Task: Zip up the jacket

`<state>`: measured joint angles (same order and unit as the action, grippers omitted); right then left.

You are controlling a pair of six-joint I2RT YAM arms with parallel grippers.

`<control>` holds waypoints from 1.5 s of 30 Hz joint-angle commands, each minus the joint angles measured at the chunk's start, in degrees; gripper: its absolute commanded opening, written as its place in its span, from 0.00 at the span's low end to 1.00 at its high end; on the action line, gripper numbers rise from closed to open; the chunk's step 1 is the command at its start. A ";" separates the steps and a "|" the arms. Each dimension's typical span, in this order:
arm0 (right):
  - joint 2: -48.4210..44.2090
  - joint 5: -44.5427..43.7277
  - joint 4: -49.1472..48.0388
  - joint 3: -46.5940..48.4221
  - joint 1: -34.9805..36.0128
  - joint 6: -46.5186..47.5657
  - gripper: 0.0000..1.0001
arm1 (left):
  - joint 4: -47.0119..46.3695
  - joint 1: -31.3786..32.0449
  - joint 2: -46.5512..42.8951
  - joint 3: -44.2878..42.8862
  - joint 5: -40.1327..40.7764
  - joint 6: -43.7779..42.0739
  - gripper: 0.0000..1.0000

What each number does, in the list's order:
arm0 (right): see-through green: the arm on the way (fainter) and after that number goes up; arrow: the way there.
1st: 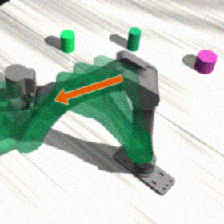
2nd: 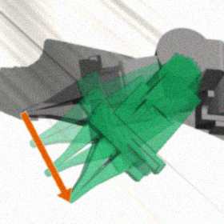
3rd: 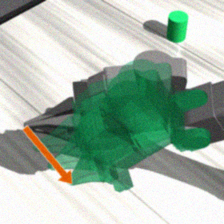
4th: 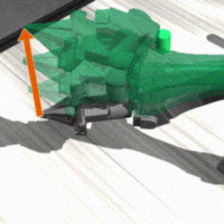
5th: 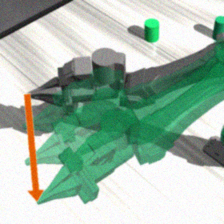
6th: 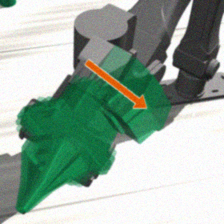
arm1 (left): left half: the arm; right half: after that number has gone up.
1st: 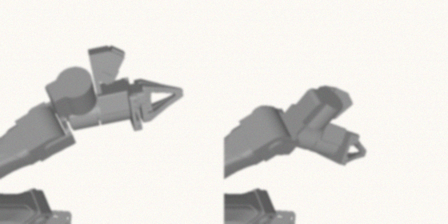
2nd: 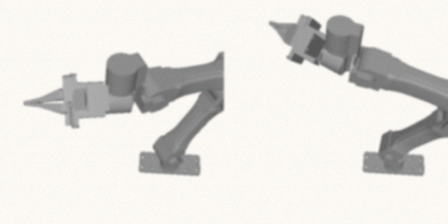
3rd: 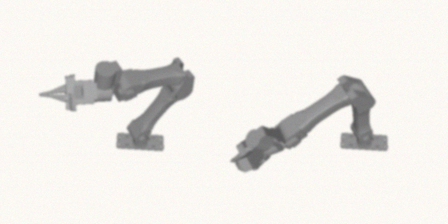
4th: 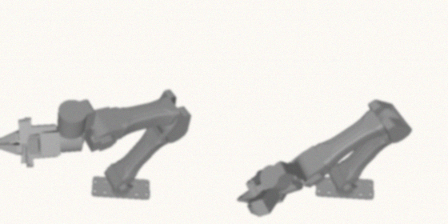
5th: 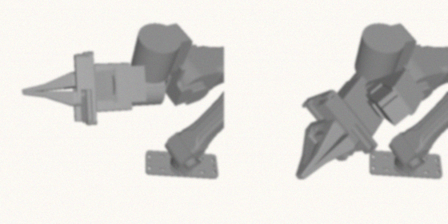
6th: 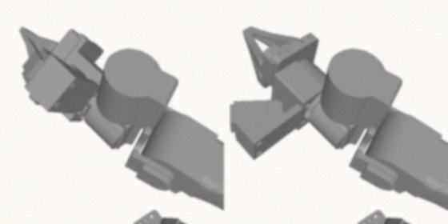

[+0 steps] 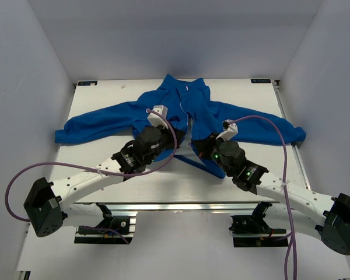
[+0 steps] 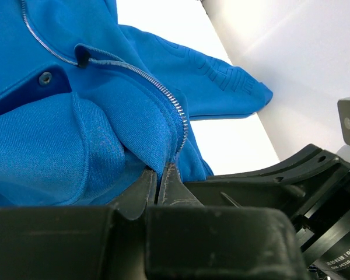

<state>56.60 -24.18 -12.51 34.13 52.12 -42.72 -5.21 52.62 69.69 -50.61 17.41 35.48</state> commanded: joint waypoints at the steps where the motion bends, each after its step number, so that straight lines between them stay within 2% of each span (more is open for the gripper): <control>1: 0.53 -2.45 -5.15 3.49 -0.09 -0.70 0.00 | -3.14 0.47 -2.19 -0.02 0.00 0.55 0.00; 25: 0.97 -0.42 -1.99 6.83 -0.09 0.71 0.00 | -3.22 0.47 -0.61 1.04 -2.20 -1.38 0.00; 45: 1.32 -1.48 1.97 7.27 -0.09 0.09 0.00 | -3.75 0.47 -2.98 1.83 -2.55 -1.03 0.00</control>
<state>58.28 -24.10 -8.91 38.70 52.12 -42.26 -6.48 52.64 69.47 -49.10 15.88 34.35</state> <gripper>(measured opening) 0.023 0.036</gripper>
